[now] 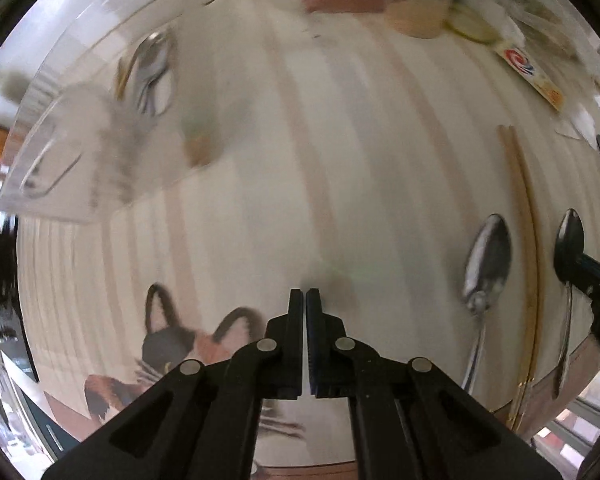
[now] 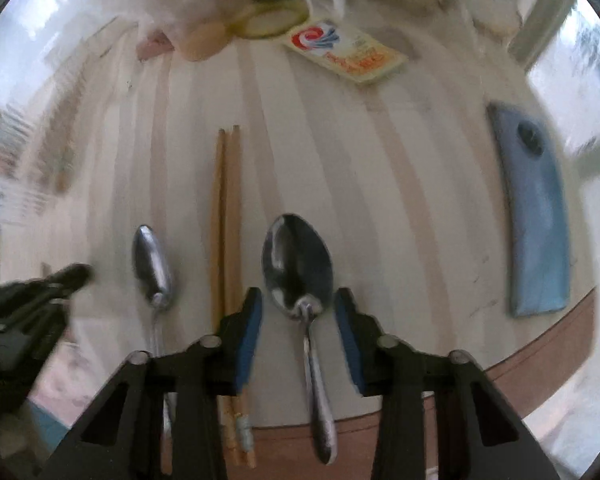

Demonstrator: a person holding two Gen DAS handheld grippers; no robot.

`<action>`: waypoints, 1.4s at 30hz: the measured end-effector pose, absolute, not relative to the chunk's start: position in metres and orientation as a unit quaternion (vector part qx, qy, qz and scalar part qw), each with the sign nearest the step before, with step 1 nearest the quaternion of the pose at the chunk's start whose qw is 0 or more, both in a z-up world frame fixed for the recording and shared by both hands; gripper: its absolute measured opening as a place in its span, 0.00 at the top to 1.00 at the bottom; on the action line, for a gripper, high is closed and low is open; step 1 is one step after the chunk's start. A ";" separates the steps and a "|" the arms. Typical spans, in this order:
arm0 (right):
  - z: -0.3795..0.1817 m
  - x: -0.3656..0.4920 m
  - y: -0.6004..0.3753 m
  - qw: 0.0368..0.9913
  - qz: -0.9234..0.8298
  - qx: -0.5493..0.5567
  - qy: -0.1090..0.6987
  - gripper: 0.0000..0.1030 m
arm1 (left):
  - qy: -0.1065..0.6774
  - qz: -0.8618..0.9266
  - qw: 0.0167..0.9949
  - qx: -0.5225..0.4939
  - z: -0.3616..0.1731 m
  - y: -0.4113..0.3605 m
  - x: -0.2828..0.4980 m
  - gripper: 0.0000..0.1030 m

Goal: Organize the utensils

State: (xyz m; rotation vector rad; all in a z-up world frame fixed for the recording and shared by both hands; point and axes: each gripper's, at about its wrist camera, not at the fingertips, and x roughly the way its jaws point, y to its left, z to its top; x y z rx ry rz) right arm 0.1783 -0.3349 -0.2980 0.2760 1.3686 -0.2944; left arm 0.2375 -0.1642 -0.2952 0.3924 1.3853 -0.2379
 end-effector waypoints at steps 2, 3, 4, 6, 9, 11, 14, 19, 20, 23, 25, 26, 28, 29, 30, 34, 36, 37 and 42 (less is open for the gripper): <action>-0.298 0.178 -0.339 0.757 -0.136 0.144 0.623 0.89 | 0.642 -0.125 0.742 0.144 -0.292 -0.159 0.238 0.99; -0.299 0.177 -0.341 0.755 -0.138 0.152 0.623 0.90 | 0.645 -0.132 0.742 0.131 -0.290 -0.156 0.240 0.99; -0.298 0.176 -0.342 0.754 -0.144 0.154 0.622 0.91 | 0.648 -0.148 0.739 0.106 -0.286 -0.154 0.243 0.98; -0.295 0.171 -0.346 0.755 -0.153 0.157 0.618 0.94 | 0.657 -0.187 0.727 0.067 -0.281 -0.160 0.245 0.94; -0.293 0.161 -0.353 0.751 -0.169 0.166 0.616 0.96 | 0.657 -0.221 0.718 0.058 -0.277 -0.182 0.243 0.76; -0.295 0.153 -0.359 0.745 -0.172 0.185 0.617 0.96 | 0.655 -0.239 0.714 0.062 -0.276 -0.200 0.241 0.56; -0.298 0.146 -0.363 0.741 -0.169 0.198 0.620 0.95 | 0.658 -0.251 0.705 0.090 -0.284 -0.229 0.242 0.55; -0.301 0.142 -0.376 0.736 -0.167 0.221 0.617 0.92 | 0.633 -0.235 0.719 0.165 -0.292 -0.252 0.232 0.66; -0.301 0.141 -0.379 0.737 -0.168 0.226 0.615 0.92 | 0.623 -0.231 0.725 0.183 -0.292 -0.254 0.229 0.69; -0.302 0.142 -0.380 0.739 -0.167 0.218 0.615 0.92 | 0.619 -0.226 0.727 0.193 -0.293 -0.255 0.224 0.69; -0.302 0.144 -0.378 0.743 -0.166 0.209 0.614 0.92 | 0.617 -0.212 0.732 0.196 -0.292 -0.253 0.225 0.69; -0.299 0.146 -0.378 0.743 -0.166 0.208 0.614 0.92 | 0.617 -0.207 0.734 0.194 -0.291 -0.253 0.226 0.69; -0.297 0.147 -0.379 0.744 -0.164 0.220 0.609 0.94 | 0.620 -0.199 0.735 0.190 -0.291 -0.243 0.226 0.69; -0.297 0.146 -0.380 0.745 -0.163 0.227 0.606 0.94 | 0.623 -0.194 0.735 0.184 -0.291 -0.237 0.227 0.69; -0.293 0.146 -0.383 0.746 -0.163 0.237 0.601 0.96 | 0.625 -0.191 0.735 0.181 -0.289 -0.226 0.229 0.69; -0.286 0.138 -0.393 0.746 -0.155 0.279 0.585 0.99 | 0.628 -0.173 0.740 0.170 -0.283 -0.192 0.232 0.69; -0.282 0.133 -0.394 0.746 -0.152 0.288 0.581 1.00 | 0.628 -0.167 0.743 0.162 -0.282 -0.187 0.238 0.69; -0.279 0.132 -0.394 0.747 -0.149 0.290 0.580 1.00 | 0.628 -0.165 0.744 0.160 -0.281 -0.183 0.238 0.69; -0.265 0.132 -0.390 0.756 -0.142 0.285 0.572 1.00 | 0.620 -0.150 0.756 0.145 -0.271 -0.159 0.240 0.69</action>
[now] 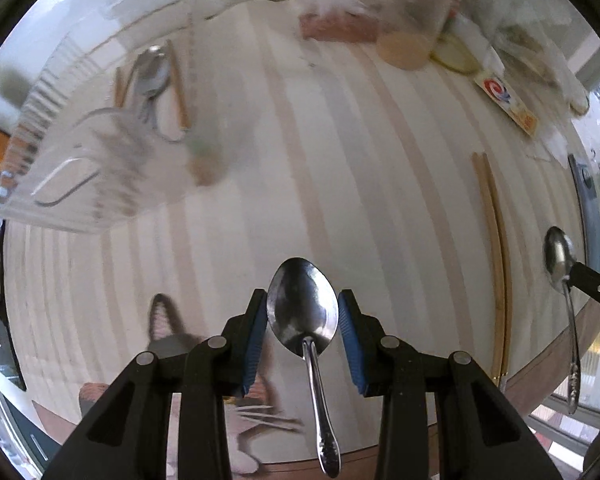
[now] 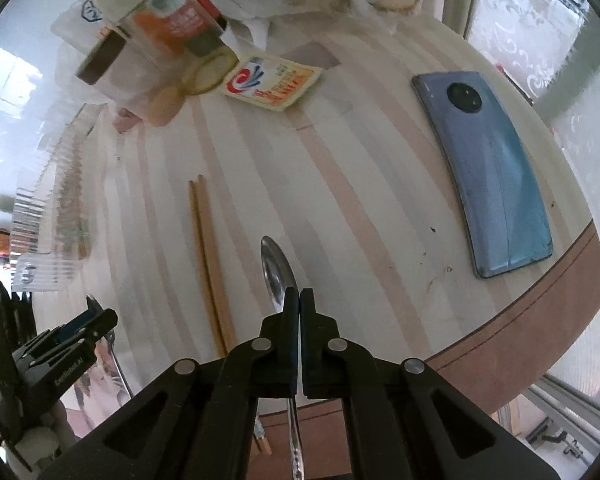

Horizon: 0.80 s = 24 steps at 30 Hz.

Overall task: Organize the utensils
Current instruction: 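Carry the held spoons with both tools over the clear container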

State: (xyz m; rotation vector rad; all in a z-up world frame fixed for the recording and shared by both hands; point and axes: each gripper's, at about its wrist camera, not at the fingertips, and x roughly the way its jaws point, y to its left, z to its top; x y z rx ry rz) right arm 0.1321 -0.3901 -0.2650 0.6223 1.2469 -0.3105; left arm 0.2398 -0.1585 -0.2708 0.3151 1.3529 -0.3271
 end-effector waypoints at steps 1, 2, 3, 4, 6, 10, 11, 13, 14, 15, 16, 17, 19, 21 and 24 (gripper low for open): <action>-0.263 0.132 -0.390 0.758 -0.143 0.285 0.569 1.00 | 0.619 -0.148 0.758 0.142 -0.266 -0.148 0.243 0.69; -0.259 0.133 -0.390 0.761 -0.142 0.285 0.565 1.00 | 0.616 -0.147 0.761 0.140 -0.262 -0.143 0.238 0.69; -0.254 0.133 -0.389 0.764 -0.141 0.285 0.562 1.00 | 0.614 -0.145 0.764 0.137 -0.257 -0.137 0.235 0.69; -0.250 0.132 -0.390 0.767 -0.141 0.285 0.557 1.00 | 0.611 -0.146 0.766 0.134 -0.245 -0.129 0.241 0.69; -0.244 0.141 -0.388 0.773 -0.138 0.282 0.551 1.00 | 0.604 -0.145 0.773 0.132 -0.231 -0.121 0.243 0.69; -0.234 0.152 -0.381 0.782 -0.136 0.275 0.543 1.00 | 0.591 -0.148 0.783 0.127 -0.219 -0.121 0.243 0.69; -0.232 0.153 -0.379 0.783 -0.134 0.274 0.542 1.00 | 0.588 -0.149 0.786 0.124 -0.214 -0.120 0.242 0.69; -0.230 0.159 -0.373 0.784 -0.133 0.272 0.541 1.00 | 0.584 -0.149 0.789 0.119 -0.207 -0.119 0.237 0.69; -0.228 0.161 -0.371 0.786 -0.131 0.271 0.541 1.00 | 0.581 -0.150 0.792 0.116 -0.202 -0.117 0.235 0.69; -0.226 0.162 -0.369 0.786 -0.128 0.270 0.541 1.00 | 0.579 -0.150 0.793 0.114 -0.203 -0.111 0.249 0.69; -0.224 0.164 -0.366 0.788 -0.127 0.269 0.540 1.00 | 0.576 -0.150 0.796 0.112 -0.200 -0.110 0.253 0.69; -0.222 0.166 -0.364 0.790 -0.124 0.266 0.539 1.00 | 0.573 -0.151 0.798 0.108 -0.194 -0.107 0.253 0.69; -0.217 0.171 -0.359 0.793 -0.118 0.265 0.536 1.00 | 0.567 -0.151 0.803 0.102 -0.187 -0.105 0.257 0.69; -0.209 0.176 -0.352 0.798 -0.111 0.262 0.531 1.00 | 0.560 -0.153 0.809 0.092 -0.177 -0.102 0.261 0.69; -0.197 0.185 -0.342 0.806 -0.098 0.261 0.522 1.00 | 0.551 -0.156 0.816 0.075 -0.162 -0.097 0.268 0.69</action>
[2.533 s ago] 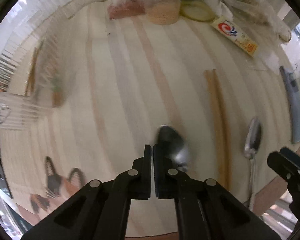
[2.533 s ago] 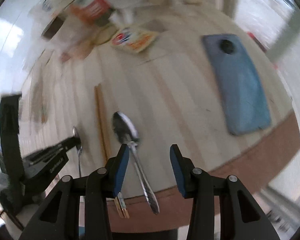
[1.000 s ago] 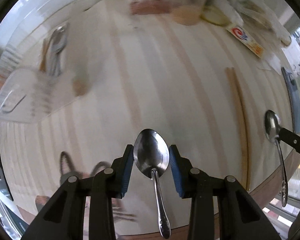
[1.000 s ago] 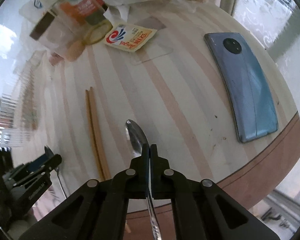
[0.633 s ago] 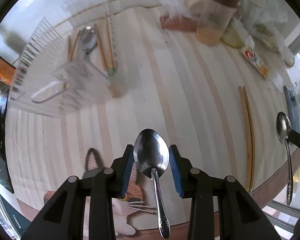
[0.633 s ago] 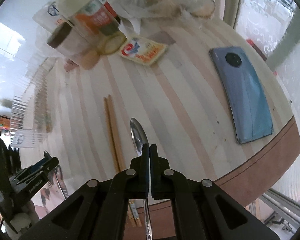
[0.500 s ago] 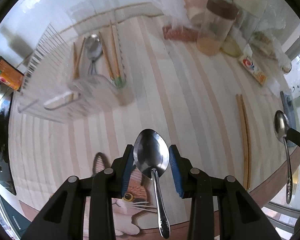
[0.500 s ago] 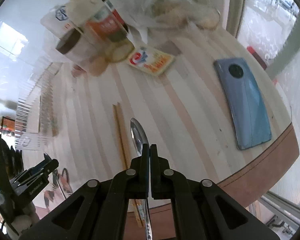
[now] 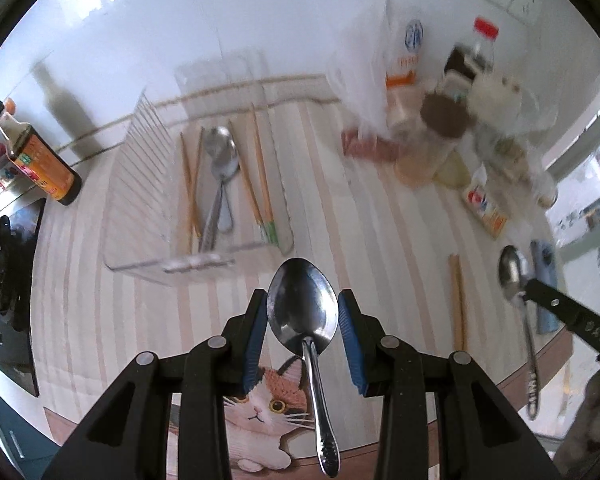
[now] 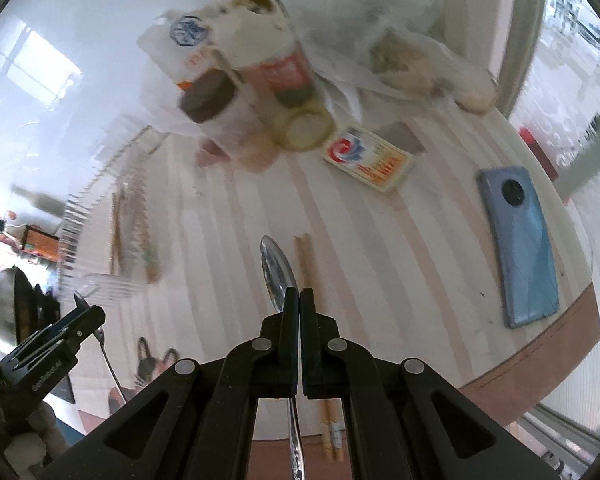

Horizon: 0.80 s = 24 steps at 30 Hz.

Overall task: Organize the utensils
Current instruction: 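Carry the held spoons with both tools over the clear container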

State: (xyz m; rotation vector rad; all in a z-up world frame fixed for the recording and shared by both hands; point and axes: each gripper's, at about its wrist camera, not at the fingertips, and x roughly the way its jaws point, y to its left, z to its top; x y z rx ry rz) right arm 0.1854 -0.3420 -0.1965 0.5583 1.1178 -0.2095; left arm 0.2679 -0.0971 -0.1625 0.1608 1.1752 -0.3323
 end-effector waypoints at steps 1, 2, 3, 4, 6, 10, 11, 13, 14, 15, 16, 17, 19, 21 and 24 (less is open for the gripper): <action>-0.193 0.189 -0.338 0.808 -0.093 0.260 0.520 1.00 | 0.548 -0.156 0.819 0.069 -0.156 -0.094 0.270 0.69; -0.189 0.192 -0.334 0.810 -0.089 0.260 0.518 1.00 | 0.546 -0.157 0.821 0.064 -0.151 -0.092 0.272 0.69; -0.185 0.196 -0.330 0.813 -0.083 0.260 0.515 1.00 | 0.543 -0.158 0.823 0.059 -0.145 -0.089 0.274 0.69; -0.181 0.200 -0.326 0.815 -0.078 0.259 0.513 1.00 | 0.538 -0.158 0.826 0.054 -0.138 -0.086 0.276 0.69; -0.172 0.210 -0.316 0.820 -0.066 0.256 0.507 1.00 | 0.530 -0.159 0.831 0.047 -0.127 -0.081 0.281 0.69; -0.154 0.233 -0.296 0.831 -0.040 0.252 0.494 1.00 | 0.511 -0.155 0.845 0.037 -0.105 -0.070 0.293 0.69; -0.148 0.241 -0.289 0.835 -0.031 0.250 0.490 1.00 | 0.506 -0.153 0.848 0.033 -0.100 -0.066 0.298 0.69; -0.141 0.254 -0.279 0.839 -0.018 0.246 0.485 1.00 | 0.501 -0.149 0.852 0.030 -0.094 -0.061 0.308 0.69; -0.136 0.264 -0.271 0.841 -0.008 0.245 0.482 1.00 | 0.497 -0.144 0.855 0.030 -0.091 -0.057 0.315 0.69; -0.133 0.272 -0.265 0.842 0.000 0.243 0.481 1.00 | 0.495 -0.140 0.857 0.031 -0.089 -0.055 0.321 0.69; -0.131 0.280 -0.258 0.844 0.007 0.240 0.480 1.00 | 0.494 -0.136 0.858 0.032 -0.088 -0.051 0.327 0.69; -0.129 0.290 -0.250 0.846 0.013 0.236 0.479 1.00 | 0.493 -0.131 0.859 0.031 -0.088 -0.047 0.338 0.69; -0.126 0.309 -0.236 0.846 0.025 0.232 0.480 1.00 | 0.498 -0.123 0.858 0.029 -0.090 -0.041 0.355 0.69; -0.129 0.329 -0.224 0.843 0.034 0.232 0.484 1.00 | 0.504 -0.116 0.855 0.024 -0.093 -0.036 0.372 0.69; -0.135 0.356 -0.207 0.837 0.043 0.237 0.492 1.00 | 0.520 -0.109 0.847 0.022 -0.103 -0.029 0.399 0.69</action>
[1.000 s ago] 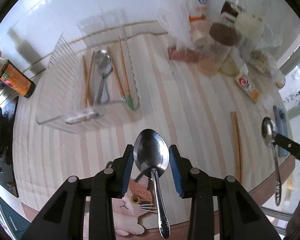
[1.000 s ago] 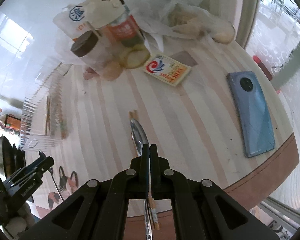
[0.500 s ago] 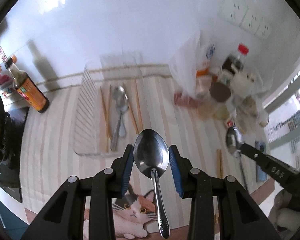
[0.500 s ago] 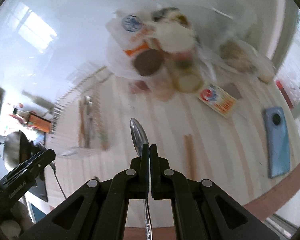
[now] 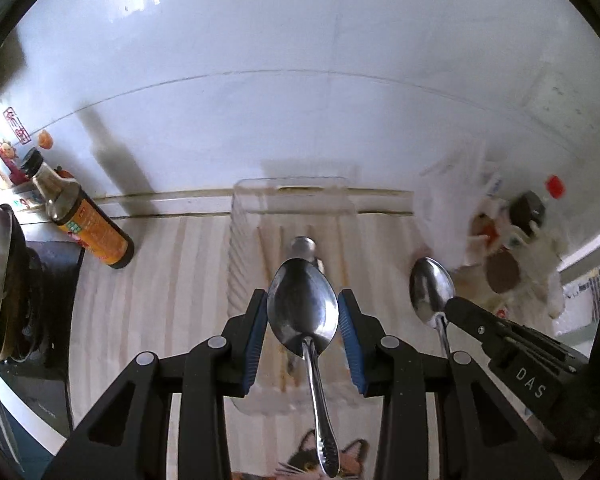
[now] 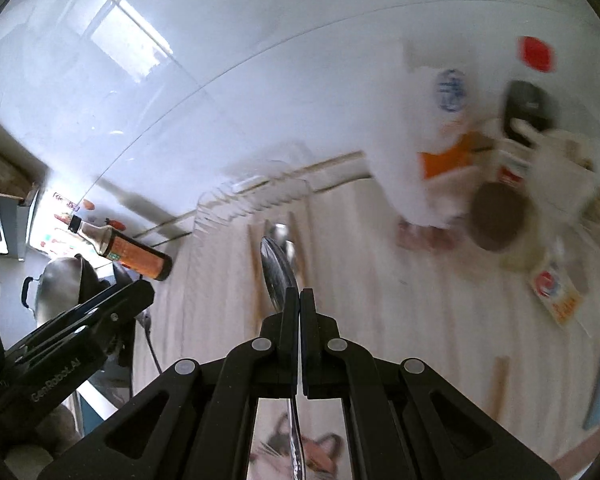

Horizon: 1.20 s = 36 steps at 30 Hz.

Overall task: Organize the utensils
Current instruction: 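Carry the held spoons with both tools over the clear container, then open both tools to drop the spoons into the container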

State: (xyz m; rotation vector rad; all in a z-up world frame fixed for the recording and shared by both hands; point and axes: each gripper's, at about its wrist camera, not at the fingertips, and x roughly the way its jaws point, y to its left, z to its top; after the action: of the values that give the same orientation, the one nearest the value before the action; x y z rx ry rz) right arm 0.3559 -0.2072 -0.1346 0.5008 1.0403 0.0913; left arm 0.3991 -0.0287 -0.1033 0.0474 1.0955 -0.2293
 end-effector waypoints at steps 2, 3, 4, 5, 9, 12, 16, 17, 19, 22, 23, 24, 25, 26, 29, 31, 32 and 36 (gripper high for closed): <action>-0.143 0.375 -0.198 0.831 0.046 0.245 0.498 1.00 | 0.531 -0.105 0.841 0.021 -0.113 -0.025 0.413 0.69; -0.147 0.381 -0.195 0.828 0.045 0.249 0.500 1.00 | 0.538 -0.102 0.837 0.017 -0.119 -0.022 0.420 0.69; -0.152 0.388 -0.192 0.825 0.045 0.253 0.503 1.00 | 0.544 -0.101 0.833 0.014 -0.124 -0.020 0.426 0.69; -0.157 0.395 -0.188 0.821 0.044 0.258 0.508 1.00 | 0.551 -0.097 0.829 0.010 -0.129 -0.017 0.431 0.69; -0.174 0.413 -0.178 0.812 0.034 0.268 0.517 1.00 | 0.567 -0.080 0.820 0.005 -0.148 -0.010 0.447 0.69; -0.183 0.422 -0.174 0.807 0.026 0.273 0.523 1.00 | 0.575 -0.072 0.815 0.001 -0.159 -0.007 0.453 0.69; -0.190 0.428 -0.171 0.805 0.018 0.272 0.527 1.00 | 0.585 -0.067 0.808 -0.003 -0.169 -0.005 0.458 0.68; -0.193 0.429 -0.170 0.805 0.017 0.272 0.528 1.00 | 0.587 -0.065 0.807 -0.005 -0.170 -0.005 0.459 0.68; -0.196 0.431 -0.171 0.801 0.021 0.274 0.533 0.99 | 0.594 -0.064 0.802 -0.012 -0.172 -0.003 0.461 0.68; -0.201 0.429 -0.173 0.791 0.017 0.275 0.547 0.97 | 0.594 -0.056 0.802 -0.011 -0.169 0.000 0.458 0.64; -0.201 0.428 -0.173 0.790 0.019 0.274 0.549 0.97 | 0.591 -0.053 0.805 -0.008 -0.167 0.001 0.457 0.55; -0.200 0.425 -0.174 0.790 0.016 0.271 0.549 0.96 | 0.586 -0.049 0.809 -0.006 -0.164 0.003 0.455 0.49; -0.197 0.422 -0.175 0.793 0.014 0.267 0.547 0.95 | 0.580 -0.047 0.814 -0.003 -0.161 0.004 0.452 0.42; -0.194 0.418 -0.177 0.796 0.012 0.265 0.544 0.95 | 0.574 -0.045 0.818 0.000 -0.157 0.005 0.451 0.38; -0.185 0.406 -0.183 0.800 0.007 0.264 0.539 0.89 | 0.559 -0.037 0.828 0.013 -0.149 0.006 0.448 0.27; -0.179 0.398 -0.187 0.803 0.002 0.261 0.537 0.89 | 0.543 -0.033 0.839 0.017 -0.140 0.007 0.442 0.24; -0.175 0.392 -0.190 0.805 -0.003 0.258 0.534 0.89 | 0.534 -0.030 0.845 0.021 -0.135 0.007 0.438 0.19; -0.160 0.364 -0.210 0.814 -0.028 0.256 0.520 0.71 | 0.496 -0.017 0.868 0.038 -0.120 0.008 0.417 0.05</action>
State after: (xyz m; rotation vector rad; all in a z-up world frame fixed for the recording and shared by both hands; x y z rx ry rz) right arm 0.3641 -0.2099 -0.1604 0.5468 1.1105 -0.0588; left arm 0.4166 0.0078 -0.1197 0.0792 1.0374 -0.0349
